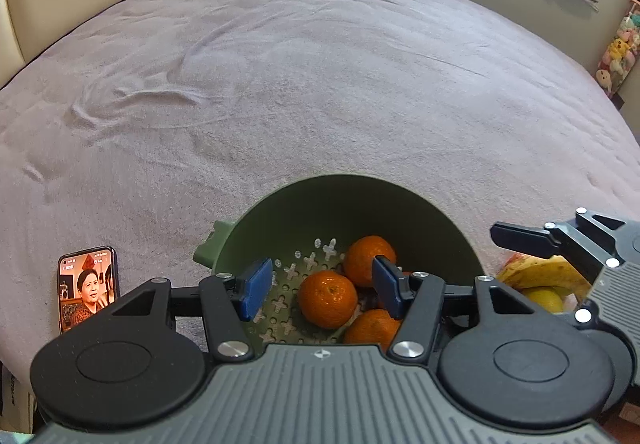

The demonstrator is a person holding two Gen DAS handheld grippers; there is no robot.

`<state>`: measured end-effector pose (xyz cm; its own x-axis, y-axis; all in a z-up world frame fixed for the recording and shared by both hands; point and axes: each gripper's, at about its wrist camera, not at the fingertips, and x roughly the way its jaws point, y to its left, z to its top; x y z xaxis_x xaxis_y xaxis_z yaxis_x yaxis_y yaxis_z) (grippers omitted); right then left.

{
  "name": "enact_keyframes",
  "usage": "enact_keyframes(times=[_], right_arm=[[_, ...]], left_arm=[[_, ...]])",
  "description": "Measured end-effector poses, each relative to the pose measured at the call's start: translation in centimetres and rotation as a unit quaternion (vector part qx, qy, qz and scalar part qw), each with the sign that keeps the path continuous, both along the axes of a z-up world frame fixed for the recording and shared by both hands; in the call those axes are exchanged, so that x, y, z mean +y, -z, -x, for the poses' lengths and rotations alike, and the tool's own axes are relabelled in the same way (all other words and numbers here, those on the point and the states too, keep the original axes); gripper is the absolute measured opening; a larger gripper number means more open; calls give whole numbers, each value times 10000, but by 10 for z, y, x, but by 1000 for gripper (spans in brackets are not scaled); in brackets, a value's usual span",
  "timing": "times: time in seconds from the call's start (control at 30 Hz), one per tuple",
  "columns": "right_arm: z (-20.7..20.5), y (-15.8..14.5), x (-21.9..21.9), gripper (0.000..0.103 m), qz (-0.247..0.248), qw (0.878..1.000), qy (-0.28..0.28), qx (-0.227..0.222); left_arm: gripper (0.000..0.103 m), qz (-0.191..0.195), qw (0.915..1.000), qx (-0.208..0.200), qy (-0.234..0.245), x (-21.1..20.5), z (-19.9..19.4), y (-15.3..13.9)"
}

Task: Organize fruits
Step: 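Lower both mandarins into the colander and open both tools, then move both open tools back to the banana and green pear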

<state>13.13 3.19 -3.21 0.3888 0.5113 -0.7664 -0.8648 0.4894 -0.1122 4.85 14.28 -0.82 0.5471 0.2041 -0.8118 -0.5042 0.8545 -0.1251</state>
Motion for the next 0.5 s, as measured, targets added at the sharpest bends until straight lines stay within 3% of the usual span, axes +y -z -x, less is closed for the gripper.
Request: enact_keyframes(times=[0.5], right_arm=[[31,-19,-98,69,-359,9883,1477,-115]], left_arm=[[67,-181,9936,-625,928,-60,10,-21]])
